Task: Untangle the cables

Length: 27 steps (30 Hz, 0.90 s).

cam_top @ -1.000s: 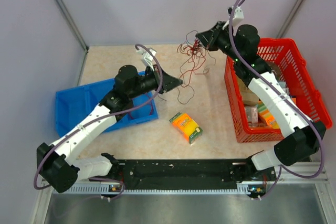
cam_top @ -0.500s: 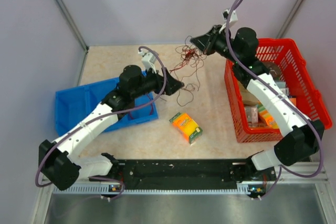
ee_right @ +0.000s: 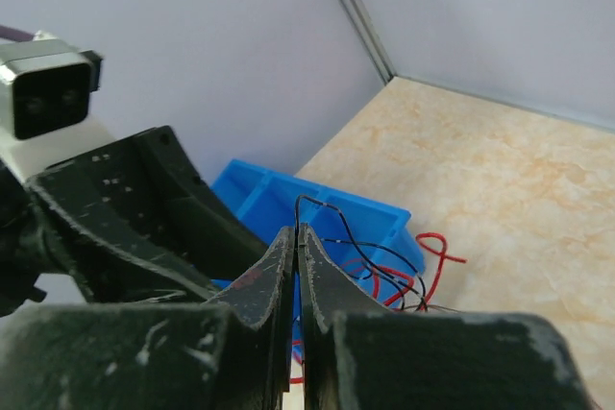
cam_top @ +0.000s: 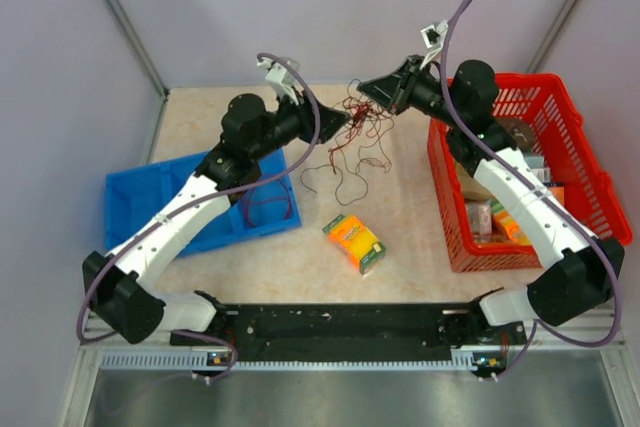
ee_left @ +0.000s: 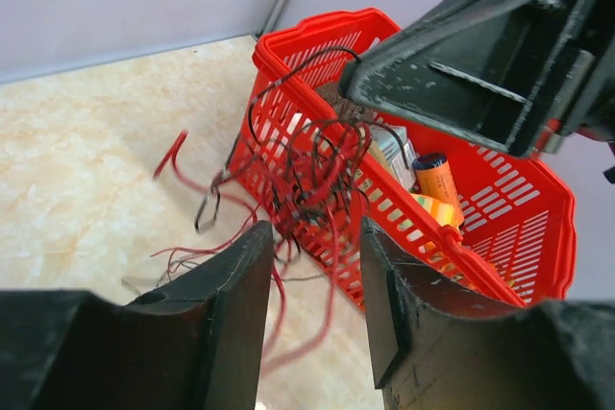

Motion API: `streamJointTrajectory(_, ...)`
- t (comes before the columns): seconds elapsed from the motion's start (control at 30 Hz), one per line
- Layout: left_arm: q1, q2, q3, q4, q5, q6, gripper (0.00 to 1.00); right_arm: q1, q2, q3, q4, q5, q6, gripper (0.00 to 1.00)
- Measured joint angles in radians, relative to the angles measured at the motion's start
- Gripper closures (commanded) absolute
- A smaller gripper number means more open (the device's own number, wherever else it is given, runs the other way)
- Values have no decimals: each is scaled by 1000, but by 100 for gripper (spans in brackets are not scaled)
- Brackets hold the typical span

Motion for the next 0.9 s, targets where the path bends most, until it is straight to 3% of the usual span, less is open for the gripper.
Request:
streamJointTrajectory(0.1,0,60,43,5,25,20,56,0,-3,0,16,-19,16,100)
streamJointTrajectory(0.23,0,110,77,7,62,41,67,0,-3,0,17,-36,33,100)
streamJointTrajectory(0.43,-1,146,95,8,111,48,69,0,-3,0,18,-49,50,100)
streamJointTrajectory(0.77,-1,195,111,24,134,27,99,0,-3,-1,17,-63,71,100)
streamJointTrajectory(0.9,-1,195,111,29,131,28,100,1,-3,-2,12,-58,78,100)
